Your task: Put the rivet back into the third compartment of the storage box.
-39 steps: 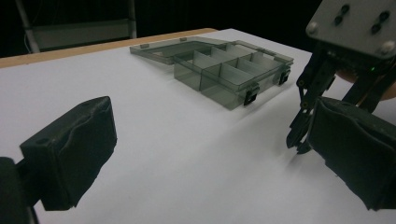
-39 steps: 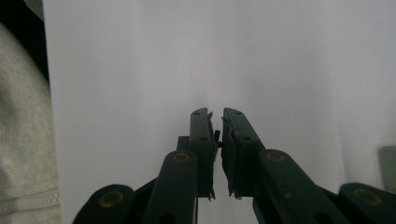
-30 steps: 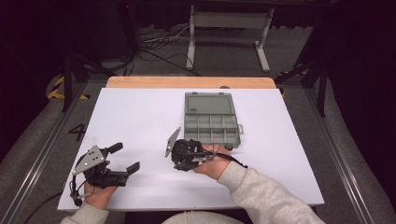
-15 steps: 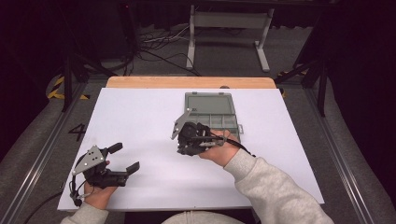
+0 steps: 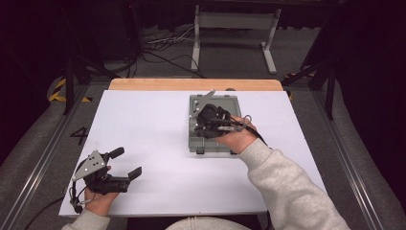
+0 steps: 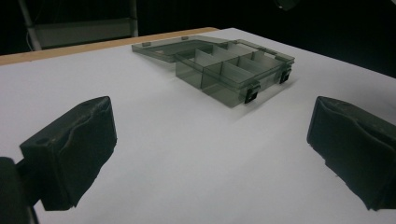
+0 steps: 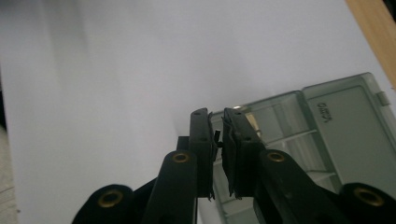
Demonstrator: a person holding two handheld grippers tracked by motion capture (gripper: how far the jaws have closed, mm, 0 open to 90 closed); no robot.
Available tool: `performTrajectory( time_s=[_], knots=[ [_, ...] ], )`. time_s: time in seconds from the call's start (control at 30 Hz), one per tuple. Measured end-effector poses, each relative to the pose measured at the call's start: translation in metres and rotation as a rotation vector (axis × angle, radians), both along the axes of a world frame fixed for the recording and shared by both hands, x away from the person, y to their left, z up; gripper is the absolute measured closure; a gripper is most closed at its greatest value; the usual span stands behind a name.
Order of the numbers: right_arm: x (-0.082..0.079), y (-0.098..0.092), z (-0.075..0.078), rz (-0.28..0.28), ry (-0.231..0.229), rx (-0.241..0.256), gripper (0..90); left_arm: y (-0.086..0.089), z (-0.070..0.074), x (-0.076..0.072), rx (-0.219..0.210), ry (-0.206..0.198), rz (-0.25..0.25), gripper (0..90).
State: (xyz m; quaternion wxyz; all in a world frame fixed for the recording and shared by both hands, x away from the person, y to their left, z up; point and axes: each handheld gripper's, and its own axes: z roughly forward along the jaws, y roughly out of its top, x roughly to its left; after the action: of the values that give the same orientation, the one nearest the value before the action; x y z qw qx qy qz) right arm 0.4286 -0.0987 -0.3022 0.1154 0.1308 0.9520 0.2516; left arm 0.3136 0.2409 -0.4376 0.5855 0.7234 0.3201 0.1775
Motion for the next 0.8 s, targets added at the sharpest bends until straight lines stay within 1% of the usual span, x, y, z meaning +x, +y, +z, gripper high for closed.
performTrajectory(
  time_s=[0.07,0.1,0.13,0.17,0.27,0.37,0.4,0.47,0.53,0.67,0.73,0.8],
  knots=[
    [0.011,-0.009,0.001,-0.036,-0.004,0.017,82.2,0.0,0.0,-0.001,0.0,0.005,-0.001,2.2],
    [0.015,-0.013,0.001,-0.047,-0.003,0.021,82.2,-0.001,0.0,0.0,-0.001,0.003,0.001,2.2],
    [0.015,-0.013,0.001,-0.047,-0.003,0.021,82.2,-0.001,0.0,0.0,-0.001,0.003,0.001,2.2],
    [0.022,-0.018,0.0,-0.07,-0.003,0.024,82.2,-0.001,0.0,0.0,0.0,0.003,0.001,2.2],
    [0.034,-0.029,-0.001,-0.11,-0.004,0.03,82.2,-0.001,0.0,0.001,0.002,0.003,-0.003,2.1],
    [0.043,-0.034,0.0,-0.141,-0.009,0.022,82.2,-0.002,0.0,0.001,0.003,0.004,-0.004,2.1],
    [0.043,-0.034,0.0,-0.141,-0.009,0.022,82.2,-0.002,0.0,0.002,0.005,0.002,-0.006,2.1],
    [0.049,-0.039,0.001,-0.163,-0.012,0.024,82.2,-0.002,0.0,0.002,0.007,-0.002,-0.007,2.1],
    [0.055,-0.043,0.001,-0.181,-0.014,0.028,82.1,-0.001,0.0,0.002,0.002,0.004,-0.007,2.1],
    [0.064,-0.049,-0.005,-0.215,-0.013,0.015,82.2,-0.001,0.0,0.002,-0.001,0.004,-0.004,2.1],
    [0.07,-0.051,-0.01,-0.243,-0.013,-0.007,82.1,-0.002,0.0,0.002,0.001,0.003,-0.004,2.1],
    [0.078,-0.055,-0.019,-0.273,0.005,-0.022,82.2,-0.002,0.0,0.002,0.001,0.002,-0.005,2.1]
  ],
)
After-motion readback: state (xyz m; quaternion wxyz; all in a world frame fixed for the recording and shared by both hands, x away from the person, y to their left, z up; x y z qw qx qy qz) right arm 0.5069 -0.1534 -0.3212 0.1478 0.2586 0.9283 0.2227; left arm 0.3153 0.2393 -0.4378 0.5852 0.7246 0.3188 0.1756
